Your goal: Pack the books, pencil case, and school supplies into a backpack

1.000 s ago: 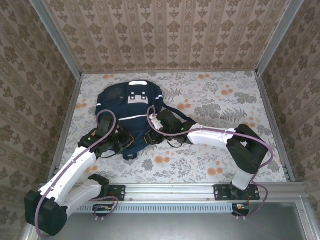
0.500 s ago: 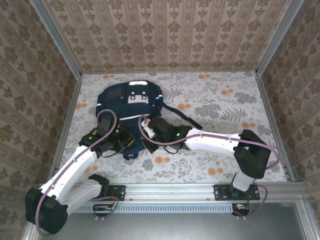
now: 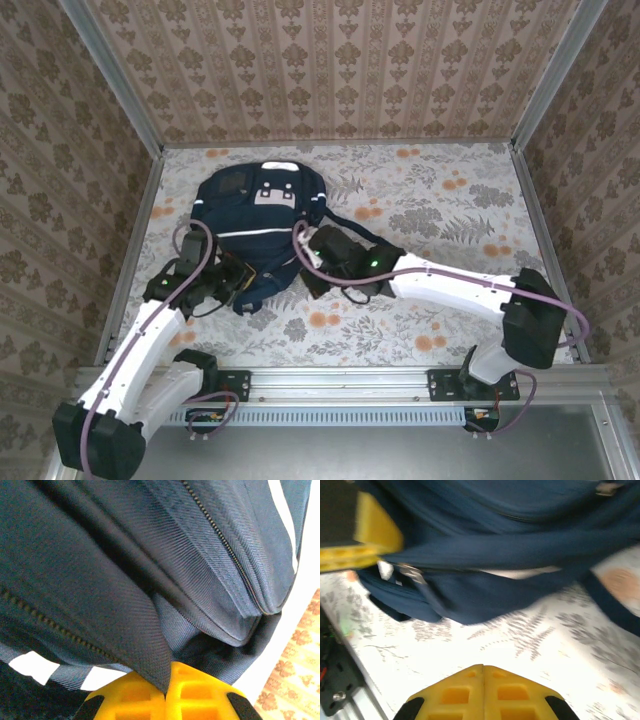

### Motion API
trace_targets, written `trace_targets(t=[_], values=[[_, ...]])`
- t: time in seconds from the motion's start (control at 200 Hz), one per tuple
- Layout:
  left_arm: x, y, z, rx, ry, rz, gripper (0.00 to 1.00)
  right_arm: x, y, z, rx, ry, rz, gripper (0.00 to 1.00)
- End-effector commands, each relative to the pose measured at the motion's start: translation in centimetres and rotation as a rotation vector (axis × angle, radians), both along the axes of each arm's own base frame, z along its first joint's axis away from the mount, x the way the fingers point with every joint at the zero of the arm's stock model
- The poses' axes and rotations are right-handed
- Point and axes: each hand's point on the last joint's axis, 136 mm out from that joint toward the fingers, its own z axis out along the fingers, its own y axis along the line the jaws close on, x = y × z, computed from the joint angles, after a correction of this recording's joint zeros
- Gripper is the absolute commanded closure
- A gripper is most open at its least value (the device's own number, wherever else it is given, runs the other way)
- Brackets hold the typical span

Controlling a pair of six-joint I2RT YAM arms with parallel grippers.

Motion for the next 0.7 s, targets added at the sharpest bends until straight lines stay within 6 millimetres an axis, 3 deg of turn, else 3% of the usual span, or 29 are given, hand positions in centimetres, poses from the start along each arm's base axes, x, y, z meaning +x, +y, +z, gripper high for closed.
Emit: trace_targets(t=[0.0, 0.155, 0.205, 0.325, 0.495, 0.695], values=[[0.9, -0.1, 2.2, -0.015, -0.106, -0.024, 1.0, 0.9, -3.8, -2.2, -0.098, 0.04, -0.088, 1.0], [1.1, -0.6, 2.4, -0.031, -0.113, -0.045, 1.0, 1.4, -2.4, -1.6, -0.041, 0.046, -0.046, 1.0], [1.2, -0.6, 2.5, -0.029, -0.115, -0.047, 1.0, 1.3, -1.4, -1.1, -0.011, 0.05, -0.023, 0.86], [1.4, -1.0, 2.7, -0.045, -0.125, -0.062, 1.0, 1.0, 1.2, -0.3, 0.041, 0.024, 0.023, 0.65], [1.3, -1.4, 2.6, -0.051, -0.118, -0.09, 1.0, 2.7, 3.7, -0.7, 0.115, 0.048, -0.027, 0.66], [0.8, -1.8, 2.6, -0.059, -0.121, -0.135, 1.0, 5.5, 5.7, -2.4, 0.167, 0.081, -0.122, 0.69]])
